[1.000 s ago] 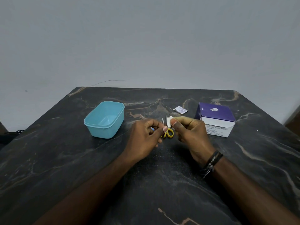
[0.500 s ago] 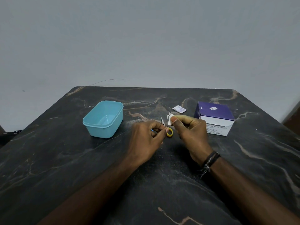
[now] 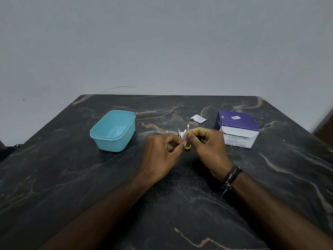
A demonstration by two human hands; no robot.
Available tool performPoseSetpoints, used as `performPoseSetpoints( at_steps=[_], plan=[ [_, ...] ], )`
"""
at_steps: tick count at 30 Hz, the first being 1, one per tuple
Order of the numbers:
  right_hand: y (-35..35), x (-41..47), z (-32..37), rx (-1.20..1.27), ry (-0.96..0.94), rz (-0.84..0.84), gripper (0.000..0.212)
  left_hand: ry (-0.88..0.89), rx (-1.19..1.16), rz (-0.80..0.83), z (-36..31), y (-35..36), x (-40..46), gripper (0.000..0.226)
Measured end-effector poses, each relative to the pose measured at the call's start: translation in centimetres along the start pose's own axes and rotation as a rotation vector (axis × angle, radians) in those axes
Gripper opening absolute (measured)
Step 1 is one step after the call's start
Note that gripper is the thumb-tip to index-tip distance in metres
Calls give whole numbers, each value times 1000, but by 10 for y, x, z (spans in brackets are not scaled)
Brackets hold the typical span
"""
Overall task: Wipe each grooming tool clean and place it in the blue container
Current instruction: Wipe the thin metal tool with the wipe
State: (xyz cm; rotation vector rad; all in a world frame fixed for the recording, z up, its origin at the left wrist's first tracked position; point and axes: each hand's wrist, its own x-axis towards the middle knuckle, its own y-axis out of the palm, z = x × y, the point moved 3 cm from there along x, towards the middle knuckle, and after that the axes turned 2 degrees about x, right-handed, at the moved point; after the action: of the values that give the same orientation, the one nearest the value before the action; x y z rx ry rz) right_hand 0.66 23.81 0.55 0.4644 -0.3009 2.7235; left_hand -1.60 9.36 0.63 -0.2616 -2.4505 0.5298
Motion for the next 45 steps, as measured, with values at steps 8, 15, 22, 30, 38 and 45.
performPoseSetpoints(
  at_steps=[8, 15, 22, 30, 38, 45],
  plan=[
    [-6, 2, 6, 67, -33, -69, 16, -22, -6, 17, -1, 5, -2, 3],
    [-3, 1, 4, 15, -22, -14, 14, -6, 11, -9, -1, 0, -1, 2],
    [-14, 7, 4, 37, -78, -169, 13, -5, -22, 29, -1, 8, -5, 9],
    [-16, 8, 4, 63, -91, -241, 14, -164, -147, 69, 0, 11, -5, 12],
    [2, -2, -4, -6, -12, 37, 14, -266, -319, -52, 1, -1, 1, 15],
    [-4, -1, 5, 33, -77, -41, 15, -308, -423, 69, 4, 3, 1, 10]
  ],
)
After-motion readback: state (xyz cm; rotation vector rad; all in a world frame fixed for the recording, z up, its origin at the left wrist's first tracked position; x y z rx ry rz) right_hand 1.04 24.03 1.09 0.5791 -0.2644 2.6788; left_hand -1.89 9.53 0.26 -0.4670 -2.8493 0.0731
